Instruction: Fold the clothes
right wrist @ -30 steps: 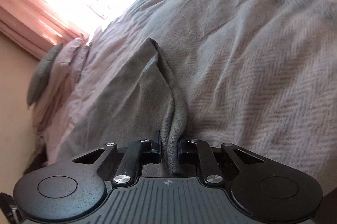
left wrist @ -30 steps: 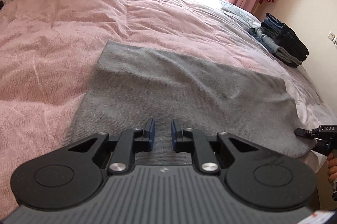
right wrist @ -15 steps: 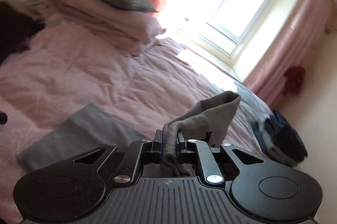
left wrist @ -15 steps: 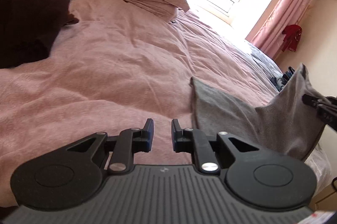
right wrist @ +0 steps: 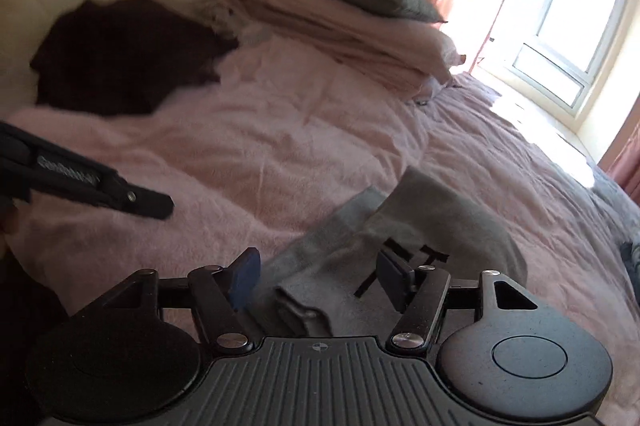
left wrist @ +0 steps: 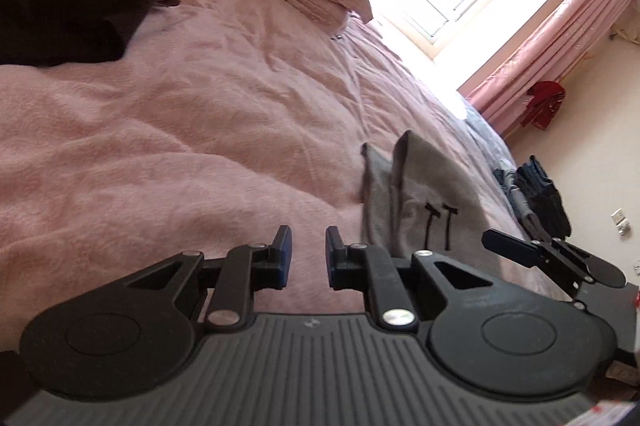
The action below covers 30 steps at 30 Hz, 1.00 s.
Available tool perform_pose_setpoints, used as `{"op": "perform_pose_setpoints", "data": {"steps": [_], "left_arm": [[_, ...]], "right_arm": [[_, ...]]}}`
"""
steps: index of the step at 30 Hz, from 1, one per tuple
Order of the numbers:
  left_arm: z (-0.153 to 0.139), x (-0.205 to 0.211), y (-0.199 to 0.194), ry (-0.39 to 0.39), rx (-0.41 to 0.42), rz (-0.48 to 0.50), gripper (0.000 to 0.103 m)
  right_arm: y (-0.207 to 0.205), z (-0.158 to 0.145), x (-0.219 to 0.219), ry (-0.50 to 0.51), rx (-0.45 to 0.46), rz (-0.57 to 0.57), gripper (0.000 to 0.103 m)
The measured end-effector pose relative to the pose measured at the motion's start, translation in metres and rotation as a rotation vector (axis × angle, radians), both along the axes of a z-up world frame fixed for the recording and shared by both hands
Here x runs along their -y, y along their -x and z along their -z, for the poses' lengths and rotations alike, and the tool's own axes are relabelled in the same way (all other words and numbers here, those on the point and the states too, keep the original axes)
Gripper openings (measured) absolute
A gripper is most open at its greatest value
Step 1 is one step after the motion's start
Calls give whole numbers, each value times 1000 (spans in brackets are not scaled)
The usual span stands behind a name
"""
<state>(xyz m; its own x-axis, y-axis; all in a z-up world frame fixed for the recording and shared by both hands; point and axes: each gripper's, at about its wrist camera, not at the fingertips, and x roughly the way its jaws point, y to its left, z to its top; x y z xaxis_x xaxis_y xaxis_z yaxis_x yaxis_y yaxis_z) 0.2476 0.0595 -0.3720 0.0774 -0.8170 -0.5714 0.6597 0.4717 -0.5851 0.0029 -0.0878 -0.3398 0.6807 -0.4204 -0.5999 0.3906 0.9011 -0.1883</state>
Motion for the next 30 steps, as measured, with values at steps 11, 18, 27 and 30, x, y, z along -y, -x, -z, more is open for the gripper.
{"op": "perform_pose_setpoints", "data": {"steps": [11, 18, 27, 30], "left_arm": [[11, 141, 7, 23, -139, 219, 17], [42, 192, 5, -65, -121, 248, 18], [42, 190, 0, 9, -168, 278, 2], [24, 175, -1, 84, -148, 258, 1]], "right_arm": [[75, 18, 175, -408, 197, 530, 25], [73, 47, 189, -476, 175, 531, 25], [61, 59, 185, -413, 122, 509, 25], [52, 52, 177, -368, 79, 489, 23]]}}
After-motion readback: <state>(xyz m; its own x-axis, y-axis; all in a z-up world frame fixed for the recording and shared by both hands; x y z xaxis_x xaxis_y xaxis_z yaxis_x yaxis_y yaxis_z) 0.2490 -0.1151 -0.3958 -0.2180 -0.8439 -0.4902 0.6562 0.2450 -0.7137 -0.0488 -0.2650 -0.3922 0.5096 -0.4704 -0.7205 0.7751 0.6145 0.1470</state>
